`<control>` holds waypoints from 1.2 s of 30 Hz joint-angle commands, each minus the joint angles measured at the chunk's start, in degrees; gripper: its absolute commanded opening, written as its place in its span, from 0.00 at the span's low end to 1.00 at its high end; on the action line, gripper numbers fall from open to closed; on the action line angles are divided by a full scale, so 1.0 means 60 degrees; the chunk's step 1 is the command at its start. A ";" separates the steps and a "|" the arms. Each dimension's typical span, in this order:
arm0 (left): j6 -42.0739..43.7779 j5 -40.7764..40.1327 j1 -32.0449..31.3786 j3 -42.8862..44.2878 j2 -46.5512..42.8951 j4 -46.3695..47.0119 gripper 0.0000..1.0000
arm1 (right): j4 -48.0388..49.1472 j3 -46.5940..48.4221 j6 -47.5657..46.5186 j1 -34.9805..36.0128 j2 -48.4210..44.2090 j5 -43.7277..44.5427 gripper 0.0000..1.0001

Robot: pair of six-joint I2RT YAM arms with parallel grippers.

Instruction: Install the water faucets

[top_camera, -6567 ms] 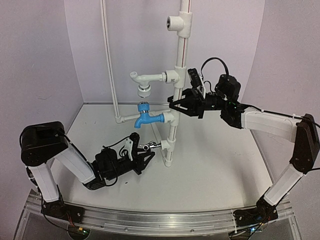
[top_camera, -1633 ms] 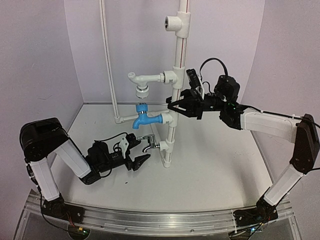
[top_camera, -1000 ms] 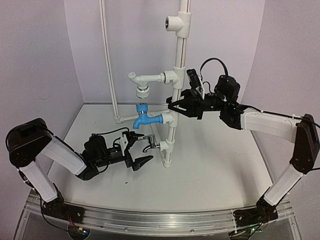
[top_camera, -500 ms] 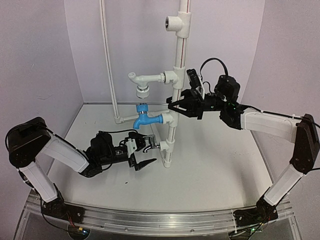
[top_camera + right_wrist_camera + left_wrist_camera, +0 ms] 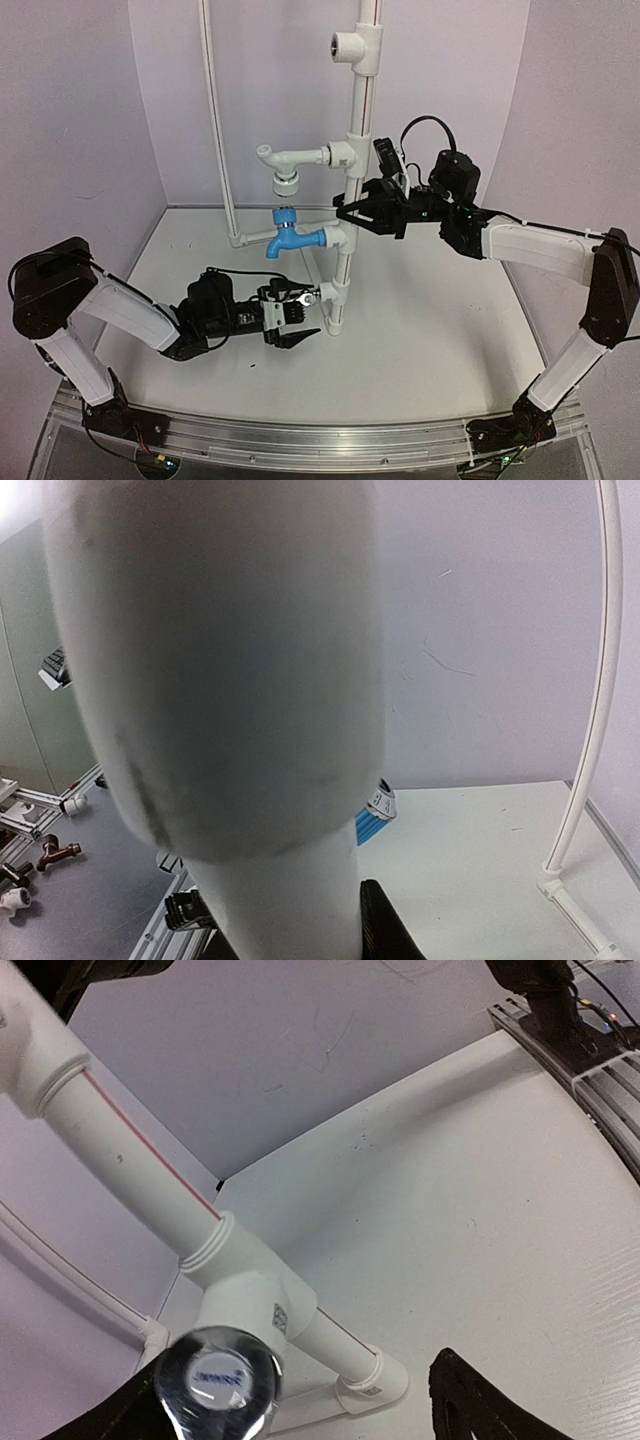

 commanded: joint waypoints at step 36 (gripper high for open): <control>-1.0318 -0.3558 -0.1621 -0.2262 -0.1671 0.1919 0.51 | -0.2513 -0.0094 0.1107 -0.0089 0.0061 0.0031 0.00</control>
